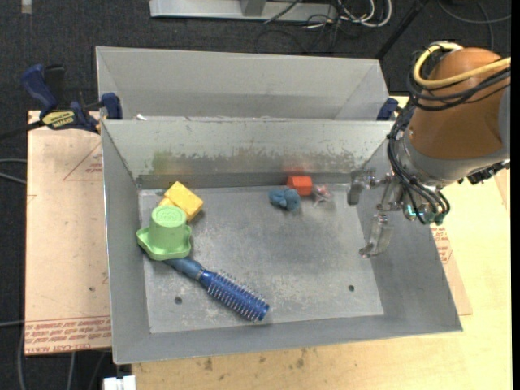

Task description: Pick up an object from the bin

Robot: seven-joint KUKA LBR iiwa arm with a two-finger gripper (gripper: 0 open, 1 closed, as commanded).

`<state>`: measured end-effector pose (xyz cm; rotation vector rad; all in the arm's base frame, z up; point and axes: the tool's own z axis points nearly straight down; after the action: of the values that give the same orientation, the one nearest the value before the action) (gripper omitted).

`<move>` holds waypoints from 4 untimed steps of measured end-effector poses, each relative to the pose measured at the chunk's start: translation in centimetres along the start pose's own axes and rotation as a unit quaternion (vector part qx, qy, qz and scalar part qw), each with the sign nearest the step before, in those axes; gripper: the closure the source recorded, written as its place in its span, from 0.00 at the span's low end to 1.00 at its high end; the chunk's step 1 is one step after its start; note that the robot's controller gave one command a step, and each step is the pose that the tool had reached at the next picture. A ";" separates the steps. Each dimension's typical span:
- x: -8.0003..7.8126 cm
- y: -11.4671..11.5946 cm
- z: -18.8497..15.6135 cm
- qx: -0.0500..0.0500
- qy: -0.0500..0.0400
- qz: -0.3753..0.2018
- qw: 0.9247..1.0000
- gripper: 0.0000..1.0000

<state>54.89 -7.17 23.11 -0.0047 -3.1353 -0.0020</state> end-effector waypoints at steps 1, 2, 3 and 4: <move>-4.1 1.3 4.6 -0.001 -0.003 0.016 1.000 0.00; -9.6 2.7 7.7 -0.001 -0.005 0.107 0.994 0.00; -6.4 0.5 9.1 0.001 -0.003 -0.140 0.990 0.00; -10.8 4.3 15.9 0.001 -0.008 -0.210 0.978 0.00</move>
Offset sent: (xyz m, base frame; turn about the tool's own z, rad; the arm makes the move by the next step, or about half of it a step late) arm 0.0390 0.0107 -0.0431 0.0347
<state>65.61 -2.86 7.11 0.6583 -3.0829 -0.0023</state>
